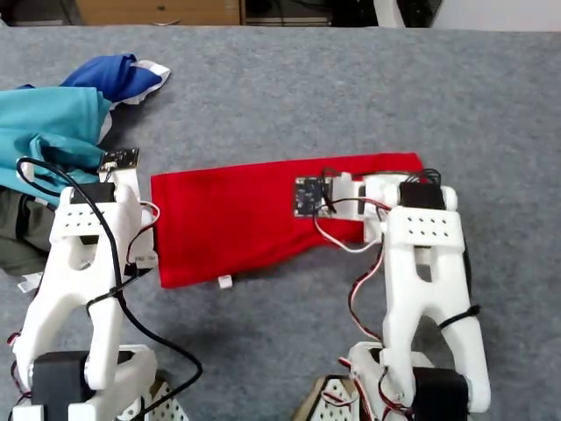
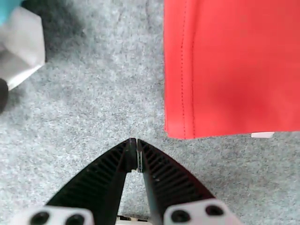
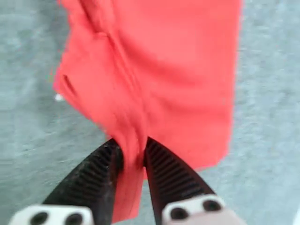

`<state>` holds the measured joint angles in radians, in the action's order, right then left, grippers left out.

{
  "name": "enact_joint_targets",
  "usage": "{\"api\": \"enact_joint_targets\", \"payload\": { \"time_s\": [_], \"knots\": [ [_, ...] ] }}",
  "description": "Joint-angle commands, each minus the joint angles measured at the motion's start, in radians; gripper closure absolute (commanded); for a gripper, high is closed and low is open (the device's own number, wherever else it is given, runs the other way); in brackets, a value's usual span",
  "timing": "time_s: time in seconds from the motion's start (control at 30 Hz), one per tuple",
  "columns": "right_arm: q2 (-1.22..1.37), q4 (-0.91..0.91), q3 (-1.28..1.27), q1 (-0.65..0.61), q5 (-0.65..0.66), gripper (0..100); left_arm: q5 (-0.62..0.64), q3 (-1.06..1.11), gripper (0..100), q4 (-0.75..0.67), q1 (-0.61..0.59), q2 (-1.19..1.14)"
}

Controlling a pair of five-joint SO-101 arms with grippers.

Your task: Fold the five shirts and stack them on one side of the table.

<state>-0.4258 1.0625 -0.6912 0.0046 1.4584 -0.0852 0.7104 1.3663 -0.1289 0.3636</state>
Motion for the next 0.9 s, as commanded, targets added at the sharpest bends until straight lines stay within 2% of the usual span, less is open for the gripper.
{"api": "enact_joint_targets", "payload": {
  "time_s": [0.0, 0.33, 0.43, 0.53, 0.6, 0.73, 0.87],
  "knots": [
    [0.035, -0.089, 0.053, -0.012, 0.005, 99.4, -0.008, -0.002, 98, -0.006, -0.008, 0.033],
    [0.188, -0.252, 0.056, -0.012, 0.005, 98.3, -0.04, -0.002, 98, -0.006, -0.008, 0.033],
    [0.186, -0.259, 0.058, -0.012, 0.0, 89.3, -0.041, -0.002, 98, -0.006, -0.008, 0.033],
    [0.186, -0.328, 0.056, -0.008, -0.092, 76.2, -0.041, -0.002, 98, -0.006, -0.008, 0.033],
    [0.186, -0.345, 0.056, -0.008, -0.094, 72.7, -0.041, -0.002, 98, -0.006, -0.005, 0.033],
    [0.165, -0.345, 0.05, -0.008, -0.095, 75.6, -0.041, -0.002, 98, -0.006, -0.003, 0.033],
    [0.061, -0.301, 0.022, -0.004, -0.097, 83.1, -0.041, -0.005, 98, -0.009, -0.003, 0.03]
  ]
}}
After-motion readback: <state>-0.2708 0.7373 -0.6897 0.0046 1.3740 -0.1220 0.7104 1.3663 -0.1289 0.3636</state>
